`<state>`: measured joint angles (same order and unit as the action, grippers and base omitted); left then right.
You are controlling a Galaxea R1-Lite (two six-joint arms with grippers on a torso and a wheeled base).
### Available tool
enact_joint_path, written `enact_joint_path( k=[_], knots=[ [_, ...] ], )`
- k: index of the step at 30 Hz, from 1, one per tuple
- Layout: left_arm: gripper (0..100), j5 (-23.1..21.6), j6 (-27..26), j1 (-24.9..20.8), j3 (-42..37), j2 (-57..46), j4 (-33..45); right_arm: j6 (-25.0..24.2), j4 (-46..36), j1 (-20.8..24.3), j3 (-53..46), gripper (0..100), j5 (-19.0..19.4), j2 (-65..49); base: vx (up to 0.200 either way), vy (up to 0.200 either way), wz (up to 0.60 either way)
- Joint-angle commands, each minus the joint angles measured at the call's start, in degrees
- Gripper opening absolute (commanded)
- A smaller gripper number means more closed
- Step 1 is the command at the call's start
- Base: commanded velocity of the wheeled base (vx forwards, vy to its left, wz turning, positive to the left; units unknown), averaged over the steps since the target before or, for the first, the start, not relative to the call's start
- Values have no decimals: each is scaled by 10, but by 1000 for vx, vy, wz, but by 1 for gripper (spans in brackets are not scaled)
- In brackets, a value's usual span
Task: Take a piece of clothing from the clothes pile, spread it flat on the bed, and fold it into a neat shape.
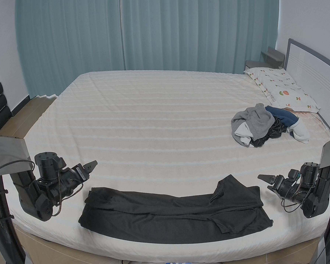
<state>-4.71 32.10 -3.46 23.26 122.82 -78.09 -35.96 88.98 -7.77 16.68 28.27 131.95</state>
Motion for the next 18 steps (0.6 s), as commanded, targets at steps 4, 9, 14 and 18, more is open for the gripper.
enact_joint_path(
  k=[4, 9, 14, 18],
  knots=[
    [100, 91, 128, -126, 70, 67, 7, -2, 5, 3, 1, 100, 1, 28, 0, 0, 0],
    [100, 96, 132, -138, 68, 116, 7, -3, 6, 3, -2, 100, 0, 29, 0, 0, 0],
    [100, 103, 131, -128, 29, 124, 7, -3, 6, 4, -3, 100, 0, 30, 0, 0, 0],
    [100, 105, 132, -110, -5, 121, 7, -3, 6, 5, -5, 100, 0, 30, 0, 0, 0]
  ],
)
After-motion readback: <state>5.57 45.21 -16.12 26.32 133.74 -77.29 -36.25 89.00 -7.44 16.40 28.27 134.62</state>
